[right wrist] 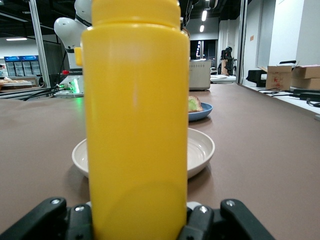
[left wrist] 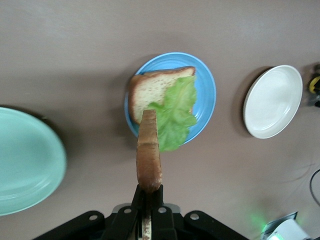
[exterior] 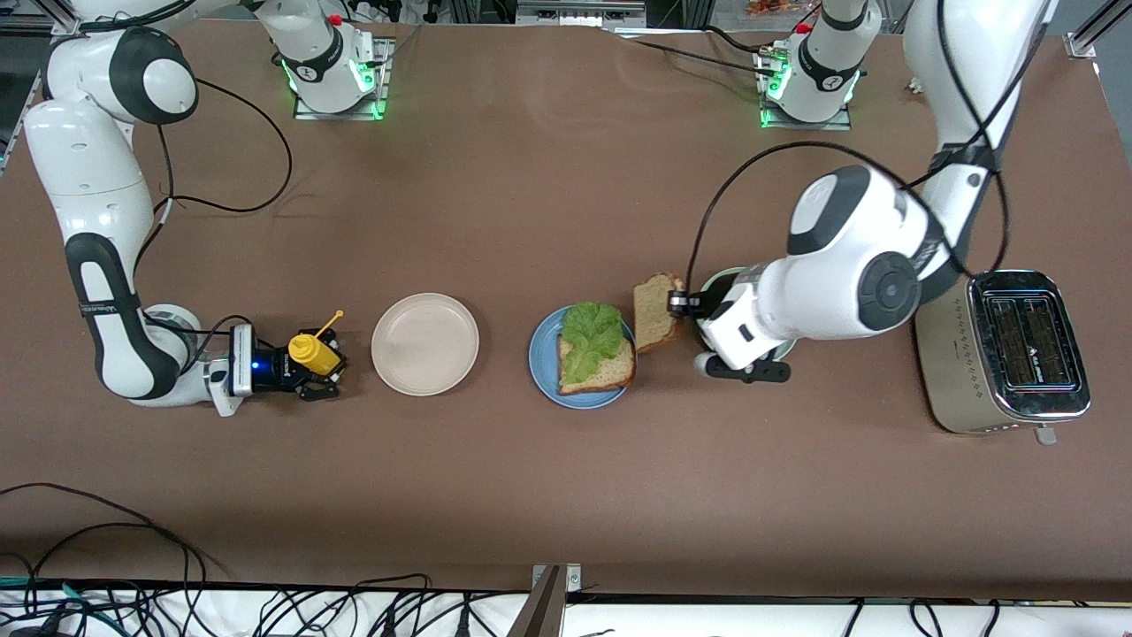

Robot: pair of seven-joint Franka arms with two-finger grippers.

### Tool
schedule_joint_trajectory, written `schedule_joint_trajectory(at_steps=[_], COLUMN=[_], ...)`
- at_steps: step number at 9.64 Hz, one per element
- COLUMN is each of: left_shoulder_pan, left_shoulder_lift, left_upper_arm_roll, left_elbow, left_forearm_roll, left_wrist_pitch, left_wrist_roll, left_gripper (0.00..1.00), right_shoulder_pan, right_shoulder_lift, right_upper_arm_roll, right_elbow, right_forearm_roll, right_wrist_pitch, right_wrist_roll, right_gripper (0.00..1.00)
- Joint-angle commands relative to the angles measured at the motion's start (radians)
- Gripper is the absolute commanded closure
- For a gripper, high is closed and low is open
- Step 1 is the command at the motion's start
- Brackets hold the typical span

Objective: Make sandwich in blue plate with both arms

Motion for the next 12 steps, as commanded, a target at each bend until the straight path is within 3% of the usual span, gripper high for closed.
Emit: schedule_joint_trajectory(at_steps=[1,3,5,6,8,12], left_shoulder_pan=[-0.037,-0.068,-0.086,-0.086,-0.086,-0.083], left_shoulder_lift=[0.09,0.118,0.159,0.179,0.217,0.254], left_upper_arm_roll=[-0.025,-0.025,-0.039,-0.052,-0.063,-0.079], left_elbow=[0.053,0.053,0.05,0.052,0.049,0.05], left_forearm_roll=[-0.037,-0.068,-0.103,-0.105,-0.105,-0.102], left_wrist_pitch=[0.075,0.124,0.2,0.215,0.289,0.337], left_wrist_roll=[-0.051,-0.054,-0.047,-0.05,-0.041,0.042], left_gripper=[1.0,1.0,1.0,1.0,1.0,1.0], right_shoulder_pan=[-0.012,-0.012,-0.012,-0.012,-0.012,-0.01], right_shoulder_lift=[0.021,0.021,0.021,0.021,0.021,0.011], right_upper_arm_roll=[0.01,-0.005,-0.005,-0.005,-0.005,-0.033], right_elbow=[0.03,0.03,0.03,0.03,0.032,0.053], right_forearm_roll=[-0.05,-0.053,-0.052,-0.052,-0.052,-0.055], right_wrist_pitch=[0.021,0.021,0.021,0.021,0.021,0.012], right_wrist_roll=[0.003,0.003,0.003,0.005,0.005,0.014], right_gripper=[0.9,0.89,0.74,0.57,0.0,0.0])
